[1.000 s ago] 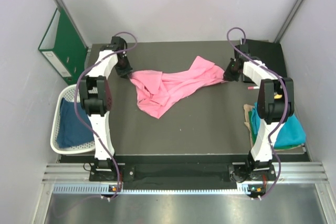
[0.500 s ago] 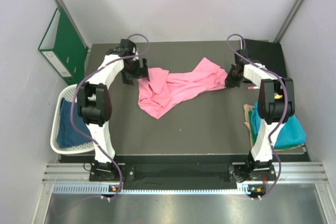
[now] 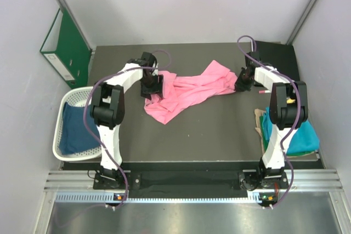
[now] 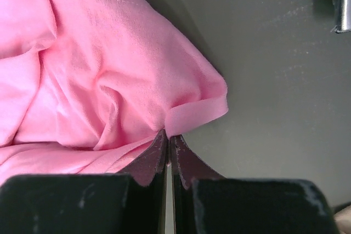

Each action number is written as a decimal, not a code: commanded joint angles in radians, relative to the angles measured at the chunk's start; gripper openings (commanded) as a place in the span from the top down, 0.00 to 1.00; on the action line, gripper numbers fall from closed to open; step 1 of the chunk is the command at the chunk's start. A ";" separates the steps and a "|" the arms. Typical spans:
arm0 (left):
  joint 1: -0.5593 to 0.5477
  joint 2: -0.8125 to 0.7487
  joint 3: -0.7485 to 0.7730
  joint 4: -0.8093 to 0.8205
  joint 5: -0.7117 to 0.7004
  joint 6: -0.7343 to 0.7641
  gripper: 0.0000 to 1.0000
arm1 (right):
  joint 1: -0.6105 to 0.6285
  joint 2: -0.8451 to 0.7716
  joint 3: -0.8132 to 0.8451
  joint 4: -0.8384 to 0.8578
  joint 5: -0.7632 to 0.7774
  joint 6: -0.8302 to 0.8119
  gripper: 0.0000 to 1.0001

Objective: Fold and stack the t-shirts
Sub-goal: Flatten out the tshirt

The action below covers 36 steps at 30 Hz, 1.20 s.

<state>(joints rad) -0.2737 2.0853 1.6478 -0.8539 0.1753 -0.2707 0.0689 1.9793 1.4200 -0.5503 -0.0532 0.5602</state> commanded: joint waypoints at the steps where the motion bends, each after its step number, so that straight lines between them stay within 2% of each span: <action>1: 0.005 0.048 0.073 0.015 -0.068 0.014 0.46 | -0.014 -0.025 0.022 0.009 -0.011 -0.008 1.00; 2: 0.007 0.056 0.089 0.016 -0.077 0.014 0.54 | -0.014 -0.023 0.025 0.006 -0.011 -0.008 1.00; 4: 0.005 0.073 0.109 0.007 -0.120 0.008 0.92 | -0.014 -0.020 0.028 0.004 -0.013 -0.009 1.00; 5: 0.007 0.076 0.130 -0.005 -0.140 0.004 1.00 | -0.012 -0.019 0.030 0.000 -0.010 -0.009 1.00; 10: 0.024 0.045 0.202 -0.040 -0.259 0.001 1.00 | -0.015 -0.025 0.022 -0.025 0.015 -0.013 1.00; 12: 0.050 0.024 0.279 -0.092 -0.319 -0.018 1.00 | -0.017 -0.030 0.023 -0.052 0.024 -0.025 1.00; 13: 0.059 0.016 0.309 -0.111 -0.342 -0.027 1.00 | -0.015 -0.030 0.026 -0.057 0.023 -0.034 0.96; 15: 0.092 -0.011 0.400 -0.152 -0.411 -0.070 1.00 | -0.014 -0.048 0.020 -0.039 0.007 -0.058 0.78; 16: 0.103 -0.024 0.426 -0.154 -0.413 -0.076 1.00 | -0.015 -0.080 -0.005 -0.019 0.001 -0.065 0.57; 18: 0.116 -0.066 0.474 -0.125 -0.415 -0.081 1.00 | -0.015 -0.123 -0.036 0.033 -0.027 -0.079 0.33; 19: 0.116 -0.080 0.483 -0.116 -0.409 -0.079 1.00 | -0.015 -0.161 -0.061 0.079 -0.034 -0.082 0.10; 20: 0.116 -0.105 0.500 -0.106 -0.396 -0.081 1.00 | -0.015 -0.175 -0.065 0.096 -0.045 -0.086 0.02; 24: 0.114 -0.116 0.520 -0.100 -0.361 -0.096 1.00 | -0.015 -0.182 -0.035 0.151 -0.103 -0.100 0.00; 27: 0.116 -0.102 0.506 -0.132 -0.356 -0.107 1.00 | -0.015 -0.111 0.029 0.177 -0.158 -0.079 0.00; 33: 0.114 -0.123 0.365 -0.109 -0.310 -0.096 1.00 | 0.014 0.073 0.232 0.243 -0.286 -0.002 0.08; 36: 0.116 -0.131 0.316 -0.132 -0.307 -0.090 1.00 | 0.035 0.170 0.312 0.253 -0.341 0.059 0.15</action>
<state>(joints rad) -0.1604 1.9862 1.9980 -0.9730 -0.1455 -0.3607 0.0788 2.0605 1.6226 -0.3599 -0.2897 0.5365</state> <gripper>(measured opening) 0.048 0.877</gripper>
